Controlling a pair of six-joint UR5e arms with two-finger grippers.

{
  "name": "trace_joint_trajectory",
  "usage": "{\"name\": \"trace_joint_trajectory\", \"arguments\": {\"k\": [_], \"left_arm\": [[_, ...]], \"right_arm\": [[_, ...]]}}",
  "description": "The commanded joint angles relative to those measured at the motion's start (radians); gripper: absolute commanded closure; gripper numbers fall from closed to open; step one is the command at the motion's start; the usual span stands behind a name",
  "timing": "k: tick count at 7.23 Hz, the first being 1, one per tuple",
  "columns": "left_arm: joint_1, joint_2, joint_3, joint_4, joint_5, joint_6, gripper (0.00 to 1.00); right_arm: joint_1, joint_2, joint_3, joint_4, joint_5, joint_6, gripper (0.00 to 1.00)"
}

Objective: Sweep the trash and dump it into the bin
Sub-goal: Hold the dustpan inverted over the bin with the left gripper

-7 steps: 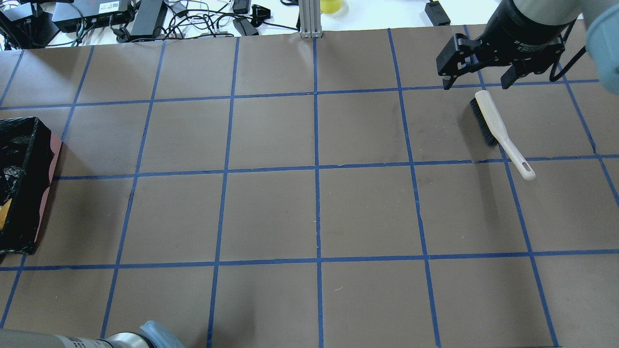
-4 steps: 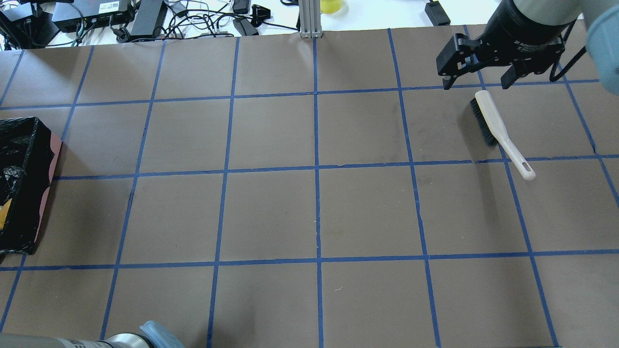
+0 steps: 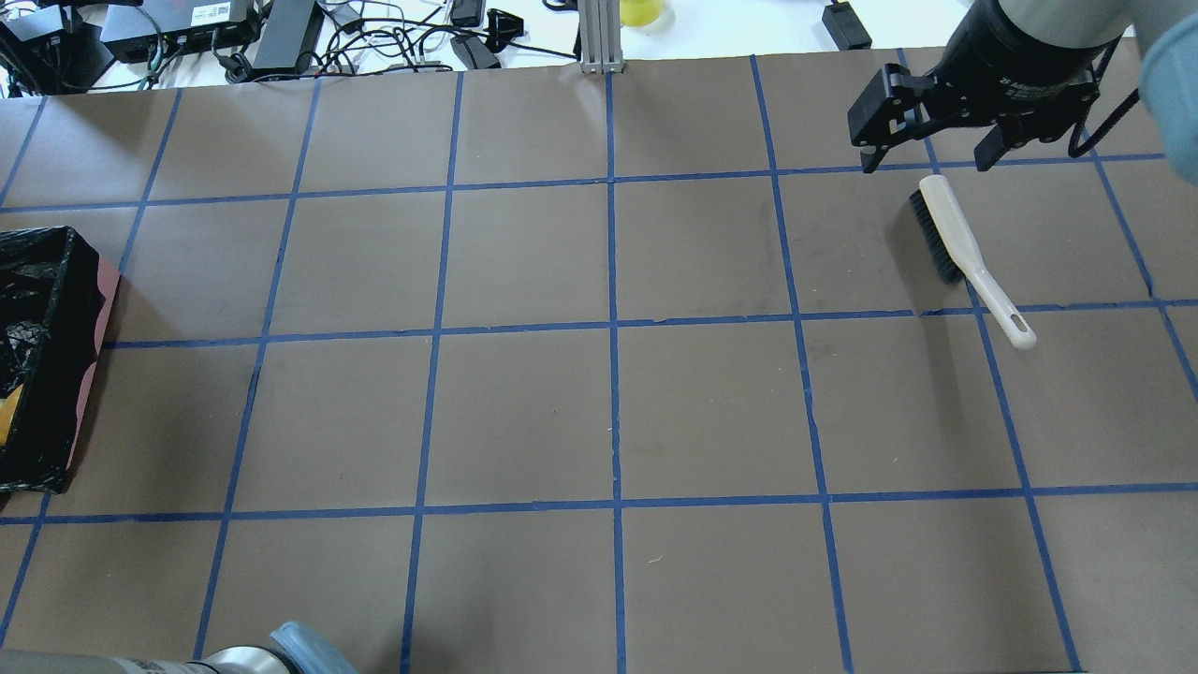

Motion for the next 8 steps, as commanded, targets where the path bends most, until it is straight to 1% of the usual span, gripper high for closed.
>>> {"name": "trace_joint_trajectory", "arguments": {"k": [1, 2, 3, 4, 5, 6, 8], "left_arm": [[0.000, 0.007, 0.002, -0.048, -0.002, 0.005, 1.00], [0.001, 0.014, 0.034, -0.167, -0.004, 0.007, 1.00], [0.001, 0.021, 0.122, -0.410, -0.007, 0.008, 1.00], [0.000, 0.023, 0.248, -0.721, -0.017, 0.001, 1.00], [-0.006, 0.017, 0.355, -0.982, -0.024, -0.044, 1.00], [-0.005, -0.012, 0.422, -1.108, -0.027, -0.088, 1.00], [-0.009, -0.014, 0.473, -1.348, -0.082, -0.246, 1.00]], "right_arm": [[0.000, 0.000, 0.002, 0.000, 0.005, 0.001, 0.00], [0.000, -0.002, 0.002, 0.000, 0.004, -0.001, 0.00], [0.000, -0.002, 0.002, 0.000, 0.005, 0.001, 0.00], [0.000, -0.002, 0.002, 0.000, 0.005, 0.001, 0.00], [0.000, -0.002, 0.002, 0.002, 0.005, 0.001, 0.00], [0.000, 0.000, 0.002, 0.000, 0.010, 0.001, 0.00], [0.001, 0.000, 0.002, 0.000, 0.013, 0.001, 0.00]]}}
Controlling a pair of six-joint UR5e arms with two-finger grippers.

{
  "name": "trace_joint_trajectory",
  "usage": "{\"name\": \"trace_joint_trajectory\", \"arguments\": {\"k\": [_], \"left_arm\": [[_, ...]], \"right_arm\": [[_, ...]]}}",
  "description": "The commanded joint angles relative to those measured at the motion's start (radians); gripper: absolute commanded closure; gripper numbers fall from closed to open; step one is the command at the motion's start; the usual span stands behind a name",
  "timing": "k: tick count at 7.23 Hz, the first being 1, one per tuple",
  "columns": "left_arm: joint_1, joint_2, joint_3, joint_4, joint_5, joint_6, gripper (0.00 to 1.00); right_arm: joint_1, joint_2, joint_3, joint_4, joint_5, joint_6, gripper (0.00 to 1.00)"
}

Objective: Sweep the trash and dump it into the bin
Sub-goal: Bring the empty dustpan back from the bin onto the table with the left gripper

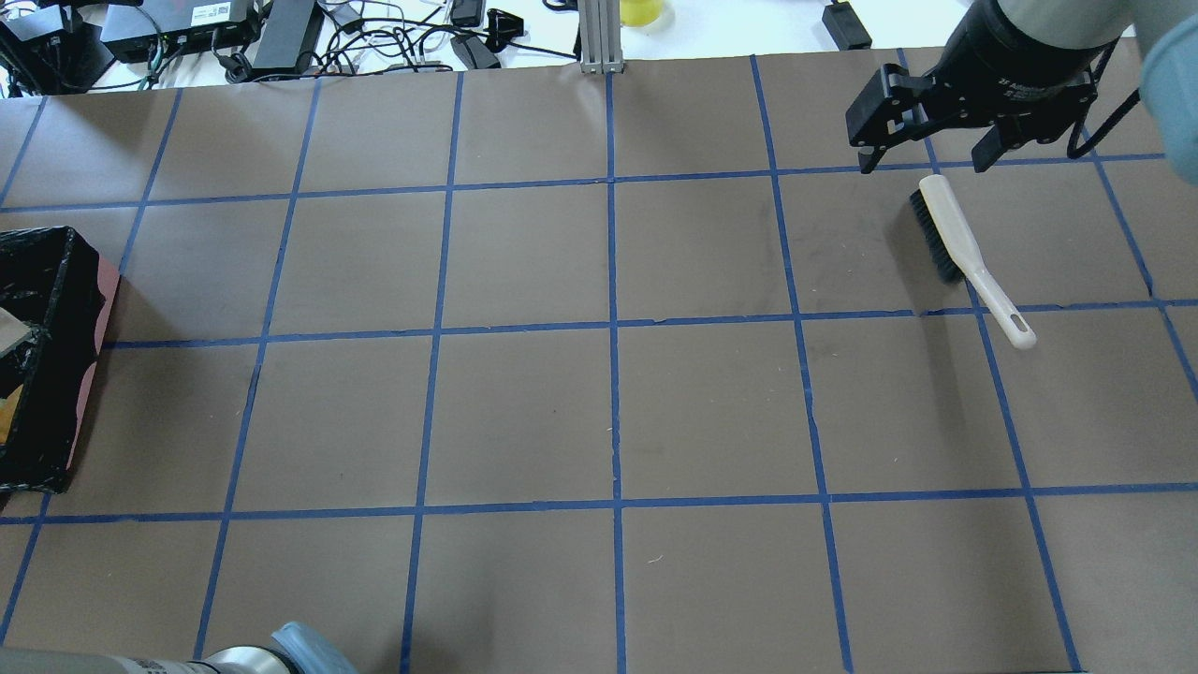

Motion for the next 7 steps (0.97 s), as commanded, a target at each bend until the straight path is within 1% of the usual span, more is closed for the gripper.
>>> {"name": "trace_joint_trajectory", "arguments": {"k": [1, 3, 4, 7], "left_arm": [[0.003, -0.002, 0.044, -0.256, -0.104, -0.187, 1.00], [-0.017, -0.003, 0.044, -0.368, -0.145, -0.348, 1.00], [-0.044, -0.009, 0.041, -0.414, -0.169, -0.434, 1.00], [-0.187, -0.011, 0.028, -0.459, -0.168, -0.680, 1.00]], "right_arm": [[0.000, 0.001, 0.000, -0.001, 0.003, 0.000, 0.00], [0.000, 0.001, 0.000, -0.001, 0.000, 0.000, 0.00], [0.000, 0.001, 0.000, -0.001, 0.003, 0.000, 0.00], [0.000, 0.004, 0.000, -0.002, 0.004, 0.000, 0.00]]}}
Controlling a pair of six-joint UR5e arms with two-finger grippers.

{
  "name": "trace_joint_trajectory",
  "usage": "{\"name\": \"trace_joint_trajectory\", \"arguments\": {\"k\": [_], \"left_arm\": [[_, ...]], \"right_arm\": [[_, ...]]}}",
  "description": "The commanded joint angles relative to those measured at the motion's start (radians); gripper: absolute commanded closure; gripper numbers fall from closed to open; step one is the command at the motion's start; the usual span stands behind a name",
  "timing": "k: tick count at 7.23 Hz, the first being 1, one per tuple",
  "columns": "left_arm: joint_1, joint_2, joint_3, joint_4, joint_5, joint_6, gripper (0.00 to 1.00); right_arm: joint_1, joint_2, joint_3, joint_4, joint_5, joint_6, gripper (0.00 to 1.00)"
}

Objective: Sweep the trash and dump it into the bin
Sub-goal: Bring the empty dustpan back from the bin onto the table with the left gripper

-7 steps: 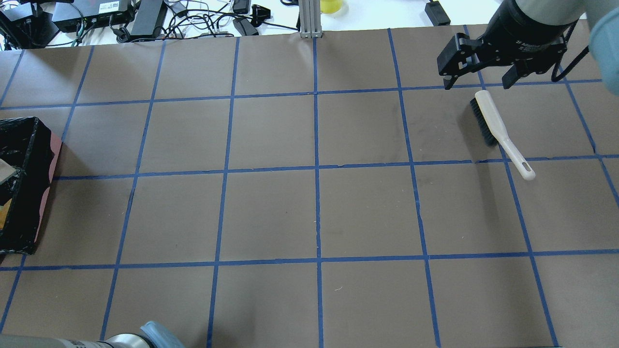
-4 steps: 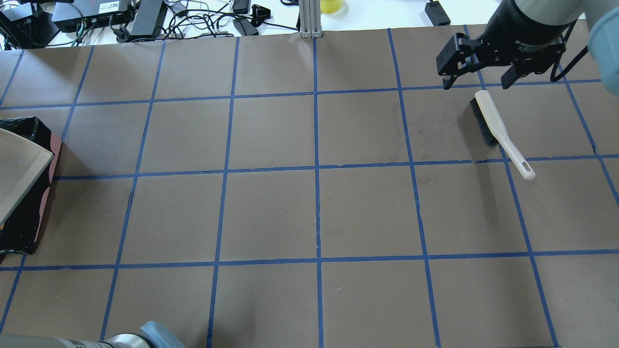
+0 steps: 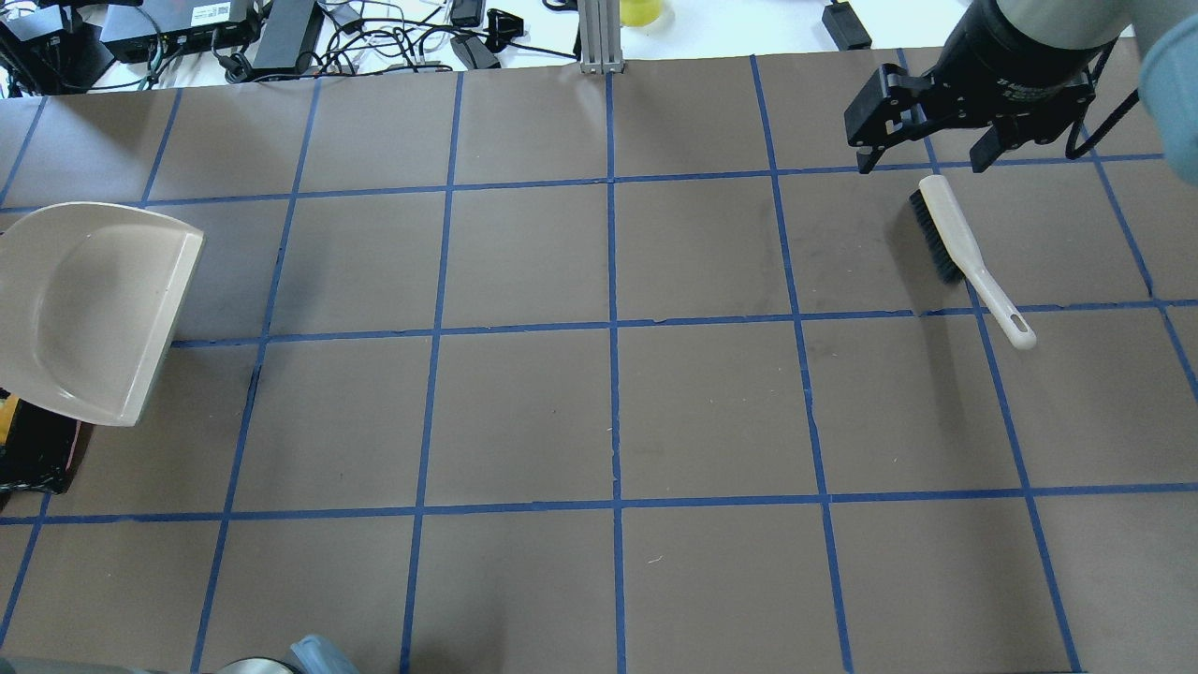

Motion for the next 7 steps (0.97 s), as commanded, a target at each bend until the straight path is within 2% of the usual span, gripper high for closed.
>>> {"name": "trace_joint_trajectory", "arguments": {"k": [1, 4, 5, 7], "left_arm": [[-0.091, -0.002, -0.003, -0.048, 0.001, -0.211, 1.00], [-0.238, -0.044, -0.061, -0.053, -0.002, -0.509, 1.00], [-0.298, -0.067, -0.060, -0.051, 0.010, -0.600, 1.00], [-0.347, -0.105, -0.057, -0.051, 0.014, -0.736, 1.00]], "right_arm": [[0.000, 0.000, 0.000, 0.000, 0.001, 0.000, 0.00], [0.000, -0.001, 0.000, 0.000, 0.000, 0.000, 0.00], [0.000, -0.001, 0.000, 0.000, 0.000, 0.000, 0.00], [0.000, -0.001, 0.000, 0.000, 0.000, 0.000, 0.00]]}}
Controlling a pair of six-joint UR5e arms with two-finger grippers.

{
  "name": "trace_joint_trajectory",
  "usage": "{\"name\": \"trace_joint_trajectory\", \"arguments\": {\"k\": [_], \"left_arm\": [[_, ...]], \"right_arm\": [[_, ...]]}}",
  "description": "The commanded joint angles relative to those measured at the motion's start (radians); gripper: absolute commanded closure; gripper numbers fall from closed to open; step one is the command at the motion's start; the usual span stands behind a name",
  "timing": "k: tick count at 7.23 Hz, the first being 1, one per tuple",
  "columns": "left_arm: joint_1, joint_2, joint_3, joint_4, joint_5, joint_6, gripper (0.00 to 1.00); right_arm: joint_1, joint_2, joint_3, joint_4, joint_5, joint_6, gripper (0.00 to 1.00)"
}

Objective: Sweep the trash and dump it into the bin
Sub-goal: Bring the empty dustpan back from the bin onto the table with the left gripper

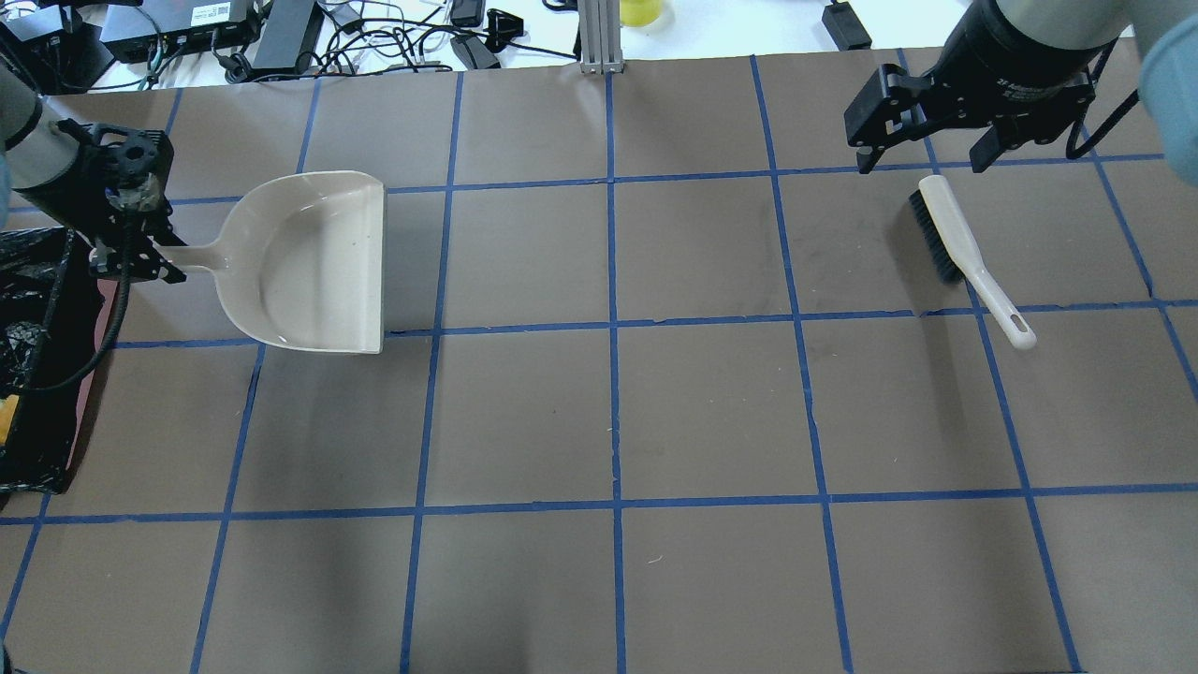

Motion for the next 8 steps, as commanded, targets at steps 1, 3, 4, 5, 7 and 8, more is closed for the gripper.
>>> {"name": "trace_joint_trajectory", "arguments": {"k": [1, 3, 4, 5, 7, 8], "left_arm": [[-0.055, -0.036, 0.005, 0.002, 0.002, -0.132, 1.00], [-0.092, -0.046, 0.006, 0.001, 0.002, -0.194, 1.00], [-0.096, -0.047, 0.006, 0.004, 0.002, -0.195, 1.00], [-0.095, -0.050, 0.006, 0.005, 0.002, -0.195, 1.00], [-0.097, -0.052, 0.006, 0.007, 0.002, -0.195, 1.00], [-0.097, -0.058, 0.008, 0.020, 0.002, -0.185, 1.00]], "right_arm": [[0.000, 0.000, 0.000, 0.000, 0.000, 0.000, 0.00], [0.000, 0.000, 0.000, 0.000, 0.000, -0.002, 0.00], [0.000, 0.000, 0.000, 0.000, 0.001, 0.000, 0.00], [0.000, 0.001, 0.000, 0.000, 0.002, 0.000, 0.00], [0.000, 0.000, 0.000, 0.000, 0.000, -0.002, 0.00], [0.000, 0.000, 0.000, 0.000, 0.001, 0.000, 0.00]]}}
